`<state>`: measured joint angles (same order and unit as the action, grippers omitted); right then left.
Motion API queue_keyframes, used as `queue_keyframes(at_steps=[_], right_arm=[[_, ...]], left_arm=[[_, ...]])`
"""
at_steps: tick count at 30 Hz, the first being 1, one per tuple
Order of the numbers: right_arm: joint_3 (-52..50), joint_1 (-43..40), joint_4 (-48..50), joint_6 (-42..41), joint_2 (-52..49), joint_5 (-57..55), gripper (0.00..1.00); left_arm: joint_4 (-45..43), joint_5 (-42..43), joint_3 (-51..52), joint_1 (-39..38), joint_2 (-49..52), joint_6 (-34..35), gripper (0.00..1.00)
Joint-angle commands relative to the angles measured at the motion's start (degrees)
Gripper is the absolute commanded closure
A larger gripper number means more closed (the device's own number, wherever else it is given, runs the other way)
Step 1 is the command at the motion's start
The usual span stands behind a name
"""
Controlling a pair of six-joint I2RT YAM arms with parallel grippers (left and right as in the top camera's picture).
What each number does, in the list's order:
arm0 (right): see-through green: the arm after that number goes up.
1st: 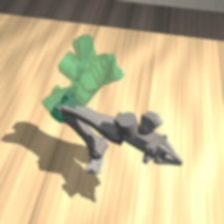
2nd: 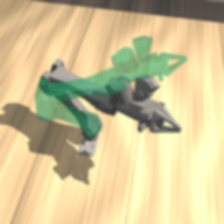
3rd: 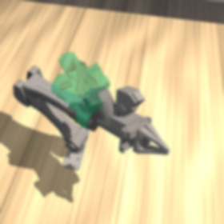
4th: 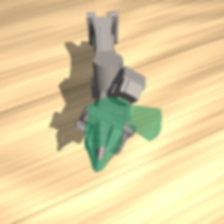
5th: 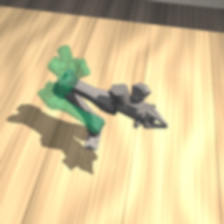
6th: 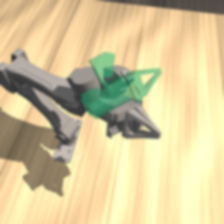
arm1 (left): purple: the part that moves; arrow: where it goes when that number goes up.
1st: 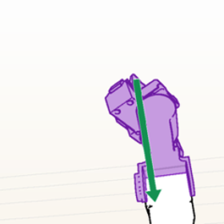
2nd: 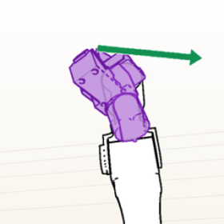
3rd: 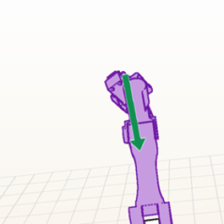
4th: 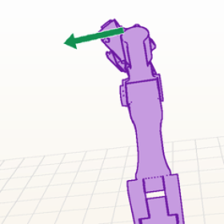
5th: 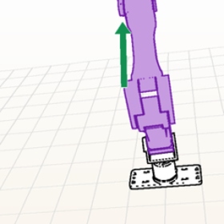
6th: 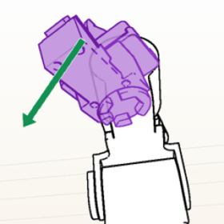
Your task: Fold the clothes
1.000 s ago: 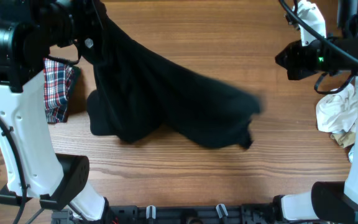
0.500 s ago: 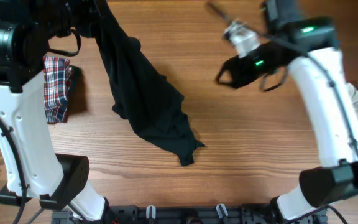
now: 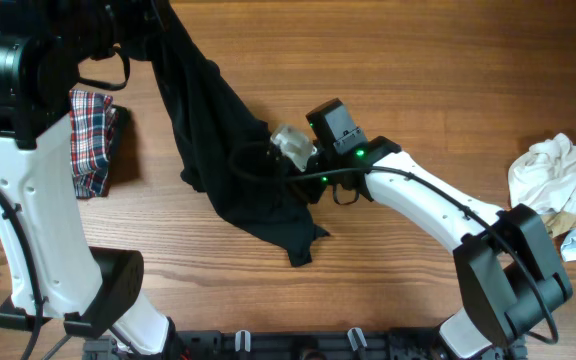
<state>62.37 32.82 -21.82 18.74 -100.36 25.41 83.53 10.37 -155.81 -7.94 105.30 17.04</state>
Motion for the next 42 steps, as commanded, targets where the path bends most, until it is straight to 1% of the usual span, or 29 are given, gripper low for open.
queue_keyframes(at_steps=[1, 2, 4, 6, 9, 11, 14, 16, 17, 19, 21, 23, 25, 29, 32, 34, 35, 37, 38, 39, 40, 41, 42], right_arm=[[-0.6, 0.1, 3.4, -1.2, -4.2, -0.1, 0.34], [-0.6, 0.2, 3.7, -1.4, -5.3, 0.3, 0.36], [-0.6, 1.4, 3.1, -1.3, -7.1, 2.8, 0.43], [-0.6, 2.6, 2.8, -1.1, -7.1, 2.7, 0.45], [-0.6, 4.9, 3.1, -1.2, -7.1, 1.3, 0.43], [-0.6, 5.9, 4.8, -1.4, -7.1, -2.7, 0.37], [-0.6, 6.1, 8.4, -4.1, -9.7, -4.9, 0.38], [-0.6, 6.2, 10.1, -5.6, -13.2, -5.1, 0.51], [-0.6, 6.2, 10.3, -7.8, -14.0, -7.0, 0.58], [-0.5, 6.2, 10.2, -8.4, -13.5, -7.7, 0.73], [-0.5, 6.2, 8.8, -10.1, -10.4, -9.4, 0.96], [-0.4, 6.1, 6.5, -11.8, -6.1, -10.2, 0.96], [-0.4, 6.1, 2.1, -11.9, 3.9, -11.4, 0.96], [-0.4, 6.1, -4.5, -12.8, 25.0, -19.2, 0.96], [-0.4, 5.9, -8.8, -13.0, 35.6, -27.1, 0.96], [-0.4, 3.2, -11.3, -15.9, 41.3, -32.4, 0.96], [-0.3, -0.4, -12.4, -18.5, 44.6, -33.3, 0.96], [-0.3, -5.7, -13.0, -23.0, 47.3, -33.0, 0.96], [-0.3, -7.9, -13.1, -23.5, 47.8, -30.2, 0.96], [-0.3, -9.9, -13.9, -16.9, 47.9, -23.8, 0.96], [-0.3, -11.0, -14.9, -13.6, 47.6, -22.8, 0.96], [-0.3, -12.0, -15.9, -13.1, 46.9, -21.6, 0.96], [-0.3, -12.4, -17.7, -6.4, 46.0, -15.3, 0.96]], left_arm=[[-1.3, 0.0, -0.4, -1.2, -1.3, -0.1, 0.96], [-1.5, 0.0, -0.4, -1.5, -1.3, -0.1, 0.96], [-1.7, 0.0, -0.4, -2.2, -1.3, -0.1, 0.96], [-1.7, 0.0, -0.4, -2.8, -1.3, -0.1, 0.96], [-1.7, 0.0, -0.4, -2.9, -1.3, -0.1, 0.96], [-1.7, 0.0, -0.4, -3.2, -1.3, -0.1, 0.96], [-1.5, 0.1, -0.4, -3.2, -1.3, -0.1, 0.96], [-0.9, 0.1, -0.4, -3.2, -1.3, -0.1, 0.96], [-0.4, 0.1, -0.4, -3.2, -1.4, -0.1, 0.96], [0.0, 0.1, -0.4, -3.2, -1.5, -0.1, 0.96], [0.0, 0.1, -0.4, -3.2, -1.5, -0.1, 0.96], [0.0, 0.0, -0.4, -3.2, -1.5, -0.1, 0.96], [-0.3, 0.0, -0.4, -3.2, -1.6, -0.1, 0.96], [-1.5, 0.0, -0.4, -3.2, -2.4, -0.1, 0.96], [-2.0, 0.0, -0.4, -3.2, -2.9, -0.1, 0.96], [-2.3, -0.7, -0.4, -3.2, -3.5, -0.1, 0.96], [-2.3, -3.0, -0.4, -3.2, -4.2, -0.1, 0.96], [-2.3, -4.0, -0.4, -3.2, -5.2, -0.2, 0.96], [-2.3, -4.0, -0.4, -3.2, -5.7, -0.3, 0.96], [-2.3, -4.0, -0.4, -3.2, -6.1, -0.3, 0.96], [-2.3, -4.0, -0.4, -3.2, -6.4, -0.3, 0.96], [-2.3, -4.1, -0.4, -3.2, -6.8, -0.3, 0.96], [-2.3, -4.1, -0.4, -3.2, -7.1, -0.4, 0.96]])
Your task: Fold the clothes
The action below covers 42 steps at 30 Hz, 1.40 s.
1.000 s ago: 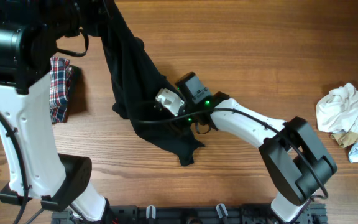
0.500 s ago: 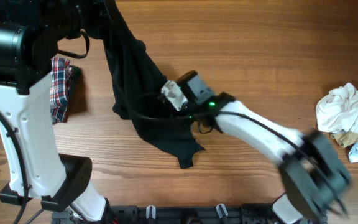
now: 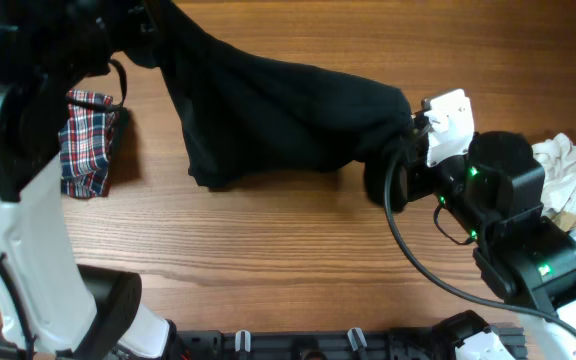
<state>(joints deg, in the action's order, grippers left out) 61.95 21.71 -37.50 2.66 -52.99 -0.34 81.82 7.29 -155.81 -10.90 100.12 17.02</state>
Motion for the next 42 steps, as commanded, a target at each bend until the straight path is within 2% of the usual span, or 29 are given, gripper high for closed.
queue_keyframes(at_steps=[1, 7, 8, 10, 12, 14, 16, 17, 19, 21, 23, 27, 28, 30, 34, 37, 40, 42], right_arm=[[0.1, -1.3, -3.4, 14.4, -2.3, 12.8, 0.96], [0.1, -1.3, -3.9, 13.2, -5.5, 12.2, 0.96], [0.1, -1.3, -4.0, 12.1, -5.7, 15.7, 0.96], [0.1, -1.3, -3.5, 17.0, -5.7, 24.0, 0.96], [0.1, -1.3, -1.2, 1.2, -5.6, 11.1, 0.96], [0.1, -1.3, -0.8, 11.6, -5.6, 24.5, 0.96], [0.1, -1.3, -0.4, -2.5, -5.6, 7.1, 0.96], [0.1, -1.3, 0.4, -3.3, -5.3, 1.4, 0.96], [0.6, -1.7, 4.5, 2.3, -5.2, 1.2, 0.96], [0.6, -4.3, 13.6, 6.3, -7.1, 1.2, 0.96], [0.6, -7.1, 21.5, 9.4, -10.9, 1.2, 0.96], [0.8, -13.6, 40.1, 14.0, -19.1, 2.4, 0.96], [0.9, -15.1, 42.2, 14.0, -19.8, 2.5, 0.96], [0.9, -16.6, 42.1, 13.9, -19.8, 2.7, 0.96], [0.8, -16.9, 37.6, 14.3, -19.6, 7.7, 0.96], [0.9, -16.9, 37.0, 14.7, -19.1, 7.6, 0.96], [0.9, -16.8, 36.1, 13.5, -15.3, 7.7, 0.96], [1.2, -16.7, 34.1, 11.5, -11.0, 8.1, 0.96]], left_arm=[[-0.6, -1.0, -0.4, -0.2, -1.9, -0.3, 0.96], [-0.5, -1.0, -0.4, -0.2, -2.0, -0.3, 0.96], [-0.5, -1.0, -0.4, -0.2, -2.0, -0.3, 0.96], [-0.5, -1.0, -0.4, -0.2, -2.0, -0.3, 0.96], [-0.6, -1.0, -0.4, -0.2, -2.0, -0.3, 0.96], [-0.7, -1.0, -0.4, -0.2, -2.0, -0.3, 0.96], [-0.7, -1.0, -0.4, -0.2, -2.0, -0.3, 0.96], [-1.7, -1.0, -0.4, -0.2, -2.0, -0.4, 0.96], [-7.1, -2.3, -0.4, -0.2, -1.9, -2.8, 0.96], [-16.9, -2.3, -0.4, -0.2, -0.4, -6.8, 0.96], [-24.7, -1.4, -0.4, 0.2, 2.7, -7.9, 0.96], [-40.6, 11.0, -0.4, 1.8, 11.0, -9.4, 0.96], [-41.1, 12.1, -0.4, 1.8, 11.7, -9.9, 0.96], [-40.5, 12.4, -0.4, 1.4, 11.5, -16.1, 0.96], [-36.3, 11.3, -0.4, 0.9, 9.7, -20.1, 0.96], [-38.3, 8.5, -0.4, 0.6, 9.3, -19.6, 0.96], [-35.5, 8.2, -0.4, -0.1, 6.4, -19.5, 0.96], [-32.7, 5.1, -0.4, -1.8, 2.9, -19.5, 0.96]])
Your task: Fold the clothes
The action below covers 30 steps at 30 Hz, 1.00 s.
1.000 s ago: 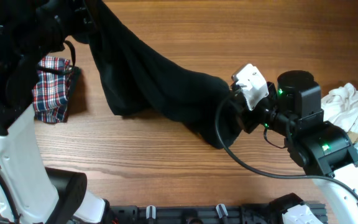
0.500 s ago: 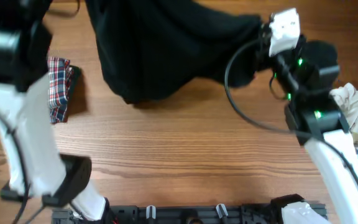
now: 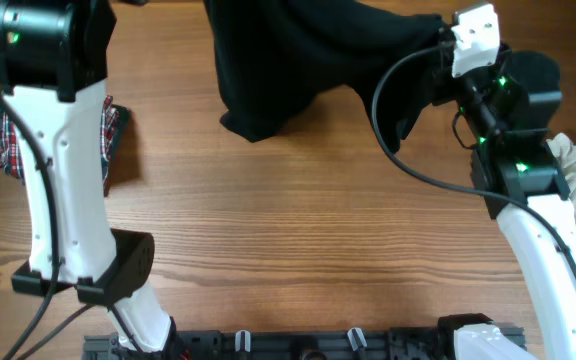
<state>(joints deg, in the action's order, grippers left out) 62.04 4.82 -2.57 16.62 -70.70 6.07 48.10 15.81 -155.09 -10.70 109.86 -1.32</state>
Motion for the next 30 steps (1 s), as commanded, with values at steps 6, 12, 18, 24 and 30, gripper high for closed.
queue_keyframes(at_steps=[6, 12, 18, 24, 30], right_arm=[[3.8, 0.2, -16.8, -6.7, 23.5, 7.6, 0.96], [3.8, 0.2, -16.5, -8.2, 18.6, 9.0, 0.96], [4.0, 0.1, 2.0, -7.3, -2.7, 9.0, 0.96], [8.6, 0.0, 3.5, -4.4, -4.2, 8.0, 0.96], [8.6, 0.1, -21.9, 3.6, -2.6, 15.3, 0.96]], left_arm=[[9.7, -23.4, -1.2, -13.5, -23.8, -0.9, 0.96], [10.1, -32.4, -1.1, -14.1, -19.6, 0.5, 0.96], [-5.4, -25.0, -1.1, -4.7, 4.0, 0.7, 0.96], [-6.3, -17.8, -1.4, -3.6, 3.2, -4.9, 0.96], [21.2, -20.0, -1.4, -4.5, -0.7, -0.8, 0.96]])
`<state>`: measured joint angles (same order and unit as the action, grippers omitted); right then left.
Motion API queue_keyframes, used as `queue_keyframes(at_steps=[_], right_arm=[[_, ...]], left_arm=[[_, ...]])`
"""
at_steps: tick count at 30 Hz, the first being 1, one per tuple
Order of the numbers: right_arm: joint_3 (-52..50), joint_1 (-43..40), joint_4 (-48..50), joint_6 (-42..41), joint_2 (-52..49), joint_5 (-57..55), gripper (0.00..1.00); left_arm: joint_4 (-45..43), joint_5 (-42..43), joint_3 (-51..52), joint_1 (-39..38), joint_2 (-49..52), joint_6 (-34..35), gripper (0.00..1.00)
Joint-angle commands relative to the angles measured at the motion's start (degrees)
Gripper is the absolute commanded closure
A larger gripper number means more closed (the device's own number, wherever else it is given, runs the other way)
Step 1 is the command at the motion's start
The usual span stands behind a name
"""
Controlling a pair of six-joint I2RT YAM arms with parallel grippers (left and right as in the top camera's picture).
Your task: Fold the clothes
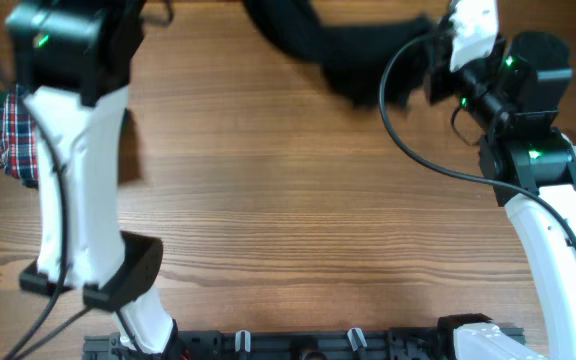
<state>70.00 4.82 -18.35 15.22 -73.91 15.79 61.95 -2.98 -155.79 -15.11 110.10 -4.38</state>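
A black garment [343,50] hangs blurred along the far edge of the overhead view, raised off the wooden table [298,220]. Its right end meets my right gripper [431,55], which is shut on the cloth. The fingers are mostly covered by fabric. The garment's left end runs out past the top edge of the frame. My left arm [73,150] reaches up the left side, and its gripper lies beyond the top edge, out of sight.
A folded red plaid garment [6,140] lies at the left edge, partly behind the left arm. A crumpled white cloth shows at the right edge. Black cables loop from the right wrist.
The black garment has gone farther toward the far edge and higher, so less of it shows. The right gripper is a little farther up the frame. The left arm has shifted slightly right.
The black garment first hung from the left gripper with the right gripper at its lower part. Then it was stretched between both grippers across the table's far half. After that it sat higher and farther back, and now only a band shows at the top edge.
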Motion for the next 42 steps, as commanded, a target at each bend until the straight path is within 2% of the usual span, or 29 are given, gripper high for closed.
queue_keyframes(at_steps=[1, 2, 3, 7, 9, 11, 14, 18, 22, 29, 33, 35, 37, 38, 39, 41, 42], right_arm=[[0.7, 0.1, -9.2, 5.7, 0.6, 6.9, 0.82], [0.7, 0.1, -14.2, 5.8, 0.6, 8.5, 0.46], [0.7, 0.1, -17.6, 5.8, 0.7, 9.9, 0.37], [0.7, 0.1, -22.7, 5.8, 1.2, 11.2, 0.32], [0.7, 0.1, -22.6, 4.2, 1.2, 11.2, 0.22], [0.7, 0.1, -22.7, -2.3, 0.5, 11.0, 0.25], [0.6, 0.1, -23.4, -17.2, -4.5, 9.7, 0.44], [0.6, 0.1, -25.7, -23.2, -14.6, 6.0, 0.51], [0.6, 0.2, -25.9, -22.9, -18.0, 6.0, 0.5], [0.6, 0.2, -26.7, -22.9, -18.0, 6.1, 0.48], [0.6, 0.2, -26.9, -23.2, -18.0, 6.0, 0.5], [0.6, 0.2, -26.9, -23.1, -18.0, 6.0, 0.5], [0.6, 0.2, -26.9, -23.1, -18.0, 6.0, 0.5], [0.6, 0.2, -26.6, -23.1, -18.1, 5.9, 0.48], [0.6, 0.2, -26.3, -23.1, -18.4, 5.6, 0.47], [0.6, 0.4, -26.4, -22.9, -19.6, 5.6, 0.47], [0.3, 0.8, -26.3, -22.6, -20.4, 5.4, 0.47]], left_arm=[[11.2, -1.2, -0.7, 0.0, -0.9, 3.0, 0.93], [16.4, -1.4, -0.7, 0.0, -0.9, 5.2, 0.7], [19.5, -1.6, -0.7, 0.0, -0.9, 5.3, 0.59], [21.7, -6.0, -0.7, 0.0, -3.0, 5.3, 0.55], [21.7, -6.3, -0.7, 0.0, -4.6, 5.3, 0.53], [23.7, -4.7, -0.6, 0.0, -4.8, 5.5, 0.52], [27.2, 6.2, 2.1, 0.0, -0.8, 6.8, 0.54], [25.9, 13.9, 9.7, 0.0, 10.1, 6.1, 0.8], [21.0, 14.5, 10.8, -0.1, 24.1, 5.9, 0.96], [13.9, 15.1, 10.8, -1.0, 40.3, 3.2, 0.96], [11.1, 14.9, 10.8, -1.7, 44.6, 3.1, 0.96], [9.4, 12.0, 10.8, -1.5, 45.8, 3.6, 0.96], [8.7, 2.0, 10.8, -0.3, 46.3, 7.8, 0.96], [9.0, -5.5, 10.8, 1.4, 46.4, 13.9, 0.96], [9.6, -8.1, 10.8, 3.4, 46.4, 18.4, 0.96], [11.2, -6.3, 10.8, 7.4, 46.4, 23.0, 0.96], [11.8, -4.4, 10.8, 8.9, 46.4, 23.1, 0.96]])
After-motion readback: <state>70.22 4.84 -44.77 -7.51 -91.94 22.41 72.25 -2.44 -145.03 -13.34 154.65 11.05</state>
